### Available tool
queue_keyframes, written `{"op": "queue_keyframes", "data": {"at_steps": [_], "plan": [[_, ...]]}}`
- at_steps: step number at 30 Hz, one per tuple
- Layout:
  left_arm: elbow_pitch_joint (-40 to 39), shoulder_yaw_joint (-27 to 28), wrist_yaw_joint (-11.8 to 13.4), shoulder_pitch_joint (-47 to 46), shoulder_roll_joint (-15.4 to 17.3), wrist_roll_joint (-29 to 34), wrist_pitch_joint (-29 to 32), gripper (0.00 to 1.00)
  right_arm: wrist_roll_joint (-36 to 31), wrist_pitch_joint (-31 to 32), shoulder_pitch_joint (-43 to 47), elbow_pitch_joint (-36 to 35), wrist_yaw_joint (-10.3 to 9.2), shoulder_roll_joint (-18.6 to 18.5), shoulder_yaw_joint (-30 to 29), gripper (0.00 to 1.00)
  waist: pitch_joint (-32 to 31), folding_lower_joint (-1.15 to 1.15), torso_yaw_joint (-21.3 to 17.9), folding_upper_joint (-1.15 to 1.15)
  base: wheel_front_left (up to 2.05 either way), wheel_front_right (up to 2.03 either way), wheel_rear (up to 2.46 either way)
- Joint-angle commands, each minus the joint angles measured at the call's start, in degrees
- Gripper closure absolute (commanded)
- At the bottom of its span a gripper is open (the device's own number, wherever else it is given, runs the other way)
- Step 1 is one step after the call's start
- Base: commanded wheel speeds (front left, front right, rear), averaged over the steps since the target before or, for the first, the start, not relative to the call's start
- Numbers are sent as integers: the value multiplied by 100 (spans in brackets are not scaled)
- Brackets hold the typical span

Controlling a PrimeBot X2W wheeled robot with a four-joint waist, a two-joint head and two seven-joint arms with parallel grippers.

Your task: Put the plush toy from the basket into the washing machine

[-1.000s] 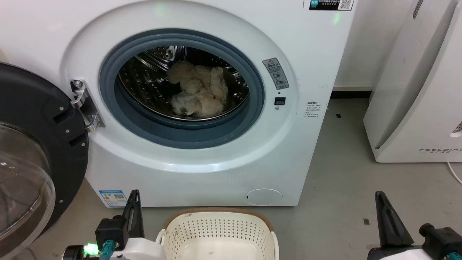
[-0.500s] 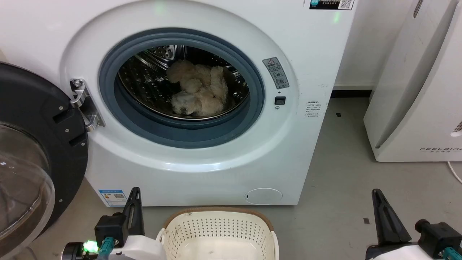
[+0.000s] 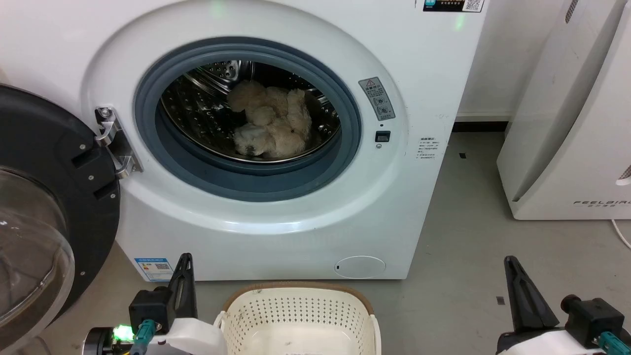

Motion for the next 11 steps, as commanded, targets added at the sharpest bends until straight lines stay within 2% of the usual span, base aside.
{"op": "queue_keyframes", "data": {"at_steps": [1,11], "plan": [[-65,15,-36,21,-1,50,34,100,-49,50,-98,-31,1,-1,12,100,1,0,0,0,0,0,0],[-171,28,-91,25,-2,73,151,100,-162,168,-143,-53,2,-1,31,100,15,0,-2,0,0,0,0]]}}
